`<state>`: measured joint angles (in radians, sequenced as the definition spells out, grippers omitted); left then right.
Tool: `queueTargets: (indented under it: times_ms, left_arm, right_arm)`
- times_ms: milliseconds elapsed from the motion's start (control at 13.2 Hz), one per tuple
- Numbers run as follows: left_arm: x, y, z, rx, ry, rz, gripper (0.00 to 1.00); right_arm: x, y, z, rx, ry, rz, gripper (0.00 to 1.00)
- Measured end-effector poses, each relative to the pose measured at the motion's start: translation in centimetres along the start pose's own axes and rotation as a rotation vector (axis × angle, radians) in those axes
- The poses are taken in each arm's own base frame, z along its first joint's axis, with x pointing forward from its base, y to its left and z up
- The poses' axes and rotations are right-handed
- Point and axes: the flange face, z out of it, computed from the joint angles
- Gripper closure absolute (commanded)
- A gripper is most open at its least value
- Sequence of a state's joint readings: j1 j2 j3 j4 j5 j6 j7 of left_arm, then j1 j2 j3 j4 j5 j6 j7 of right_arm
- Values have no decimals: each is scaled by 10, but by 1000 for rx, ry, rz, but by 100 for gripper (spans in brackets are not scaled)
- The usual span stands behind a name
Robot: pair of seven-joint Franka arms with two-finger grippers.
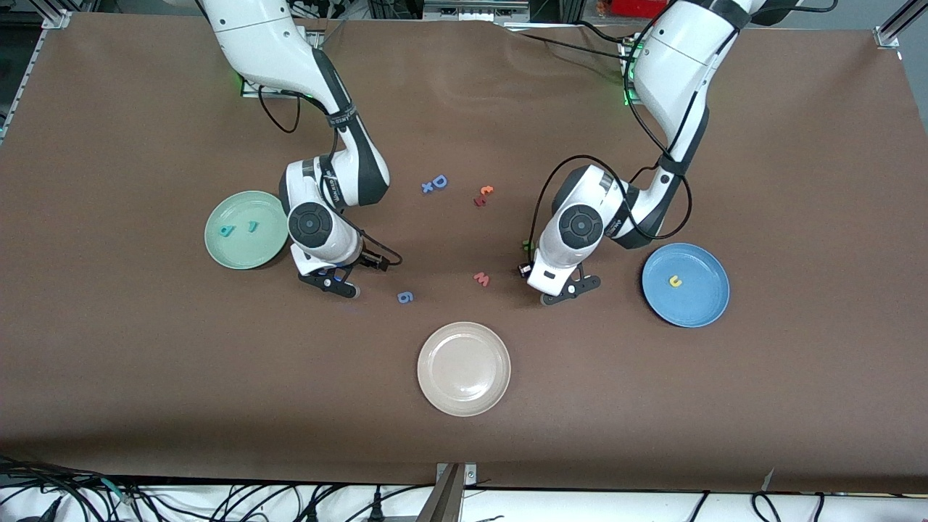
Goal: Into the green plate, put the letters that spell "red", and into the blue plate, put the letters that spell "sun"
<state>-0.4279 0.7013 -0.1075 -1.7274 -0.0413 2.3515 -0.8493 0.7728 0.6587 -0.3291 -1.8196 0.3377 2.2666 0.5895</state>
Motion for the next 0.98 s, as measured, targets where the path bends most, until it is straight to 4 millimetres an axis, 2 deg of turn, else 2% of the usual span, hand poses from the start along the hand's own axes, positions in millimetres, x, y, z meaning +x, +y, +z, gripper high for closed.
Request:
queueTargets:
  times_ms: [151, 378, 529, 831, 982]
  left_arm:
    - [16, -12, -6, 26, -20, 43, 92]
    - [58, -36, -44, 57, -72, 148, 92]
    - [80, -59, -63, 59, -96, 262, 91]
    - [123, -122, -79, 98, -112, 430, 92]
    - [138, -150, -86, 127, -124, 496, 92]
  right_arm:
    - [-1, 3, 5, 0, -10, 9, 4]
    - [-1, 6, 10, 18, -4, 28, 9]
    - [-1, 6, 9, 25, 4, 29, 16]
    - [0, 6, 8, 35, 15, 31, 51]
    - [0, 6, 4, 40, 17, 32, 71]
